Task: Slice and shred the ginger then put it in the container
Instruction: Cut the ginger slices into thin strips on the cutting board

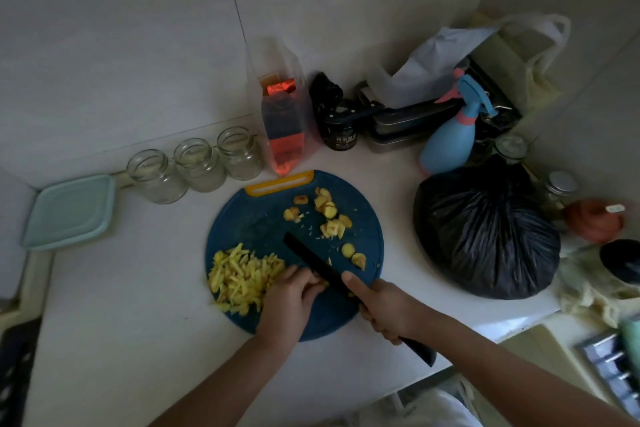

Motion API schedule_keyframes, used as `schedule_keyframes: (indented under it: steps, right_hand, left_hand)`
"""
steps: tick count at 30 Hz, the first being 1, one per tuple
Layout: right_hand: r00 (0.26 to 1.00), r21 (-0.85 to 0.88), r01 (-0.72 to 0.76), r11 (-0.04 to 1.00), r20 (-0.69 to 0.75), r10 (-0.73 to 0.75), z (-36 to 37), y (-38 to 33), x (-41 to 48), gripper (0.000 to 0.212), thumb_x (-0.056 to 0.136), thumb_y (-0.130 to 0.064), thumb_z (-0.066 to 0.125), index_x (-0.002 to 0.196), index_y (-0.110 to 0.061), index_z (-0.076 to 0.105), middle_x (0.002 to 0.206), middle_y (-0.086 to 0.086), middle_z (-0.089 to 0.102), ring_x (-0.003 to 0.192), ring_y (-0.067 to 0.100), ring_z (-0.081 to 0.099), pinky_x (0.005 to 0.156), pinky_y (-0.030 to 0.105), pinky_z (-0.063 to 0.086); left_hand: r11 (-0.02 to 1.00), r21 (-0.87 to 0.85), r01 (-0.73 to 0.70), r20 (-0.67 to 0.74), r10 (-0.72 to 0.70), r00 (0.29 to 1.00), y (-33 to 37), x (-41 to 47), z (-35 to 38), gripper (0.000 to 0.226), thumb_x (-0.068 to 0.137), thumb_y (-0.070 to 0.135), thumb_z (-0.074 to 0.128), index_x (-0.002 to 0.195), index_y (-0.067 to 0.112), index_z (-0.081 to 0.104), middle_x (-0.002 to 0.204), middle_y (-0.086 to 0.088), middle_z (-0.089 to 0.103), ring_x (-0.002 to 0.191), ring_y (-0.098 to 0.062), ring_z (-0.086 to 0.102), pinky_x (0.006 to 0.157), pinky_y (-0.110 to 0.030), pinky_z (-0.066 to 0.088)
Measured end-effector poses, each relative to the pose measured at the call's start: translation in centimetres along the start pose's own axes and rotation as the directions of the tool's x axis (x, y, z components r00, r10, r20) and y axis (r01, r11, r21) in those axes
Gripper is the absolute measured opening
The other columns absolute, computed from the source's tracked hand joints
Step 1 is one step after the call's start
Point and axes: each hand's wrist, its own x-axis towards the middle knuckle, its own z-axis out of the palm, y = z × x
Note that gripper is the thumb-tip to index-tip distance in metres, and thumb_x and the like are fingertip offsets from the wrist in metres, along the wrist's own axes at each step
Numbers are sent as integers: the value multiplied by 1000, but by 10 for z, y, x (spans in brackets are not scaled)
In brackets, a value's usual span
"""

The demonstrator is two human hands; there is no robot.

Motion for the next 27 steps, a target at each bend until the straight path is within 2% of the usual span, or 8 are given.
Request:
schedule_keyframes:
  steps: [3,6,10,15,19,22,24,27]
  right_hand:
    - [1000,-20,2,1000,0,-2,1,0,-3,63,86,-76,36,70,-15,42,57,0,40,36,10,31,39,19,27]
    - [1000,-15,-4,1000,-4,4,3,4,-2,64,86,-76,35,71,-15,42,58,0,40,34,9,31,38,18,28]
    - [999,-3,-40,999,9,40,5,6,-2,67,84,-79,33,68,-15,41,54,0,38,33,10,30,38,17,28]
    - [992,31,-99,995,81,97,1,0,1,66,85,-78,31,62,-16,35,41,-5,32,32,11,24,38,16,23]
    - [993,-56,-87,995,73,91,1,1,7,68,85,-79,28,65,-16,40,52,1,39,34,12,31,38,18,29]
    - [999,-231,33,972,9,-31,10,5,12,64,91,-72,21,72,-18,51,71,2,56,56,11,52,55,21,43]
    - [995,-269,91,959,-16,-99,16,1,15,66,94,-67,20,77,-15,56,82,5,62,69,12,57,67,21,46]
    - [990,-281,124,952,-33,-139,21,-8,18,61,97,-62,22,74,-16,54,82,10,63,68,14,56,69,23,47]
  left_hand:
    - [1000,-2,-2,2,2,1000,-1,-1,-1,24,69,3,82,68,12,60,71,6,55,64,0,48,56,-11,37]
    - [1000,2,-10,2,10,1000,-1,-1,-2,23,70,3,82,69,12,60,72,6,56,64,-3,52,55,-14,41]
    - [1000,0,-23,-6,23,1000,-2,0,-2,23,70,3,82,70,12,60,72,5,56,63,-7,54,53,-21,44]
    - [1000,6,-20,-8,20,1000,-5,-2,0,25,67,3,83,68,10,60,70,3,58,61,-8,55,52,-17,43]
    - [1000,-6,-25,-9,25,1000,-7,-3,2,27,66,1,84,67,11,59,69,3,58,60,-8,55,51,-15,41]
    - [1000,-6,-17,-1,17,1000,-6,-2,4,27,66,2,84,66,11,58,69,3,57,60,-6,53,52,-14,40]
    - [1000,-12,-6,-4,6,1000,-7,-3,4,25,68,2,83,66,11,60,70,4,57,60,-5,53,52,-15,41]
    - [1000,-27,14,9,-14,1000,-9,-3,4,24,68,1,82,67,11,61,70,4,57,61,-4,51,54,-12,38]
